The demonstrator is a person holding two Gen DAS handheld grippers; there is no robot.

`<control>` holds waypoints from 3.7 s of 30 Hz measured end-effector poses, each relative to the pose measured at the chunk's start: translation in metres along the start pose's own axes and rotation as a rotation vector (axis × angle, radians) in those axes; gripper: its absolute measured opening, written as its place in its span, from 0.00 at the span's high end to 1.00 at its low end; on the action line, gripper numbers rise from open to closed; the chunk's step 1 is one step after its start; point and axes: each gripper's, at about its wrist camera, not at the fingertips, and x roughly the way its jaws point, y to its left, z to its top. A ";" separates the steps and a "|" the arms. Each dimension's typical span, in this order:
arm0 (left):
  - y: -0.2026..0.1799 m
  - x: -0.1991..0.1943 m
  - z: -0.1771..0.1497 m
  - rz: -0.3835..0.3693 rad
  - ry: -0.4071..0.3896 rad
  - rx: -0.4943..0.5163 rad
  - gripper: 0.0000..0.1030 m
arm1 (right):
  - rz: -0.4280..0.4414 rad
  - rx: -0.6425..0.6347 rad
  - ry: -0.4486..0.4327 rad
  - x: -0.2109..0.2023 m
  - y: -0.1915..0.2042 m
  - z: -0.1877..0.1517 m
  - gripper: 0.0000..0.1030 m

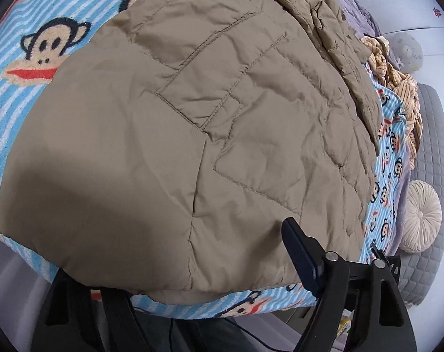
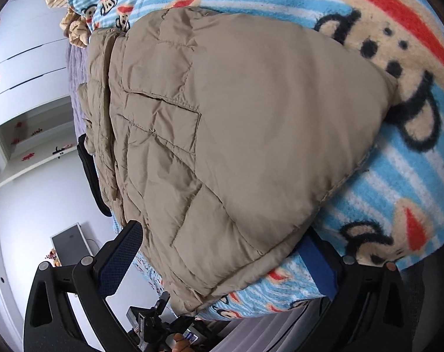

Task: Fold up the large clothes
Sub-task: 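Grasp the beige jacket's hem with both grippers, then lift the held hem with both grippers and fold it onto the collar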

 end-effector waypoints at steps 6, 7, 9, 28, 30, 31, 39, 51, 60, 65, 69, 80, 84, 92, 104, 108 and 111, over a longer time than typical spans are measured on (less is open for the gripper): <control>0.004 -0.005 0.001 0.022 -0.002 0.020 0.82 | 0.006 0.041 -0.007 -0.001 -0.015 0.002 0.33; 0.004 -0.007 0.002 0.017 -0.003 0.027 0.84 | 0.008 0.051 -0.015 -0.002 -0.017 0.001 0.42; 0.001 -0.016 0.003 0.017 -0.027 0.061 0.87 | -0.002 0.057 -0.027 -0.003 -0.020 -0.001 0.88; -0.052 -0.106 0.037 -0.134 -0.192 0.249 0.87 | 0.054 -0.178 -0.151 -0.041 0.056 -0.016 0.93; -0.065 -0.117 0.045 -0.151 -0.227 0.271 0.87 | 0.054 -0.220 -0.159 -0.047 0.069 -0.016 0.93; -0.073 -0.123 0.049 -0.150 -0.246 0.282 0.87 | 0.056 -0.248 -0.159 -0.050 0.081 -0.015 0.93; -0.131 -0.166 0.091 -0.116 -0.408 0.285 0.87 | 0.052 -0.514 -0.145 -0.068 0.181 0.001 0.94; -0.174 -0.166 0.174 -0.082 -0.520 0.245 0.87 | 0.024 -0.762 -0.104 -0.040 0.311 0.050 0.94; -0.195 -0.136 0.248 -0.016 -0.489 0.294 0.87 | 0.013 -0.758 -0.124 -0.004 0.354 0.081 0.94; -0.204 -0.084 0.294 0.082 -0.472 0.327 0.87 | -0.040 -0.794 -0.130 0.033 0.378 0.113 0.94; -0.204 -0.042 0.326 0.145 -0.462 0.339 0.87 | -0.087 -0.774 -0.124 0.072 0.380 0.143 0.94; -0.193 0.055 0.381 0.253 -0.453 0.333 0.87 | -0.195 -0.735 -0.118 0.192 0.354 0.222 0.94; -0.191 0.061 0.389 0.239 -0.444 0.331 0.87 | -0.175 -0.739 -0.127 0.208 0.353 0.230 0.94; -0.210 -0.004 0.347 0.267 -0.584 0.463 0.11 | -0.153 -0.697 -0.113 0.185 0.360 0.225 0.83; -0.253 0.058 0.322 0.237 -0.458 0.601 0.42 | -0.213 -1.103 0.005 0.211 0.390 0.119 0.76; -0.251 0.091 0.343 0.288 -0.486 0.570 0.42 | -0.283 -1.137 -0.011 0.253 0.379 0.126 0.81; -0.250 0.100 0.358 0.288 -0.473 0.552 0.42 | -0.270 -1.111 -0.020 0.267 0.377 0.145 0.90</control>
